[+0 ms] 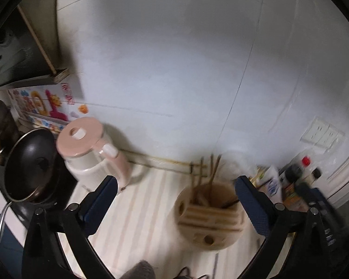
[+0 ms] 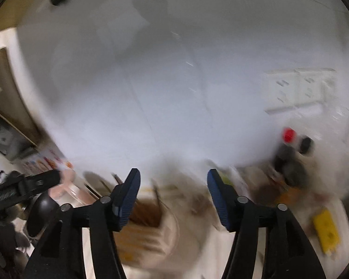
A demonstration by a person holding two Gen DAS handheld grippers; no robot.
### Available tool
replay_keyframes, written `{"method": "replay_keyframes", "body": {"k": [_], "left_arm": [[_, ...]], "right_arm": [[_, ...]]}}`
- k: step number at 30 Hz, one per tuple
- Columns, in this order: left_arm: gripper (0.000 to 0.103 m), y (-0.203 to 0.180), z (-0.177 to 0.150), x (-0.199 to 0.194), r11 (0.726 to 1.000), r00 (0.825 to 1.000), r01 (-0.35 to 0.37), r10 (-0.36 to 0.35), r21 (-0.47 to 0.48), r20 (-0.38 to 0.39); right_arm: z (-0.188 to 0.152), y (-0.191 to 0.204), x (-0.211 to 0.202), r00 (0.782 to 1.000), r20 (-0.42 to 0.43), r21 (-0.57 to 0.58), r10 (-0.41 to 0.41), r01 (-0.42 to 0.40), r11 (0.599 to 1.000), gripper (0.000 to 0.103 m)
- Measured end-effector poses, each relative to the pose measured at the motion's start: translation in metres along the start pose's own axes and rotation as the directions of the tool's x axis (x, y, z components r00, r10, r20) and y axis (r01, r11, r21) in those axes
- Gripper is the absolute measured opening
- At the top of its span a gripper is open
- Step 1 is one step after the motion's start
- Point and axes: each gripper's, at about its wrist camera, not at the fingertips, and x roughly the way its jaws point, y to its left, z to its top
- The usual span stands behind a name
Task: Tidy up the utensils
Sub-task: 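Move both open tools back down to the black chopsticks on the mat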
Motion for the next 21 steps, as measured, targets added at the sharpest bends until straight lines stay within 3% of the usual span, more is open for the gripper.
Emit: {"method": "replay_keyframes", "body": {"k": [4, 7, 12, 16, 18, 19, 21], "left_arm": [[0.103, 0.006, -0.032, 0.007, 1.0, 0.998, -0.021, 0.022, 0.013, -0.058], [0.103, 0.005, -0.059, 0.019, 0.998, 0.993, -0.053, 0.057, 0.041, -0.107], [0.103, -0.009, -0.118, 0.051, 0.99, 0.964, -0.103, 0.124, 0.099, -0.236], [0.103, -0.03, -0.164, 0.081, 0.988, 0.938, -0.079, 0.12, 0.136, -0.326], [0.102, -0.045, -0.185, 0.096, 0.986, 0.924, -0.057, 0.113, 0.16, -0.366], [0.102, -0.052, -0.194, 0.103, 0.985, 0.915, -0.045, 0.108, 0.167, -0.388], [0.096, -0.066, -0.214, 0.12, 0.986, 0.886, -0.003, 0.08, 0.168, -0.456]], "right_arm": [[-0.019, -0.024, -0.013, 0.994, -0.084, 0.034, -0.072, 0.075, 0.997, 0.08], [-0.042, -0.042, -0.018, 0.983, -0.133, 0.029, -0.128, 0.133, 0.991, 0.086], [-0.086, -0.083, -0.014, 0.949, -0.23, 0.013, -0.216, 0.225, 0.974, 0.087], [-0.117, -0.115, 0.0, 0.907, -0.337, -0.005, -0.253, 0.267, 0.964, 0.087], [-0.136, -0.131, 0.012, 0.872, -0.414, -0.02, -0.262, 0.279, 0.96, 0.086], [-0.143, -0.138, 0.017, 0.856, -0.446, -0.025, -0.26, 0.278, 0.96, 0.081], [-0.164, -0.157, 0.034, 0.805, -0.533, -0.045, -0.26, 0.279, 0.959, 0.069]]}}
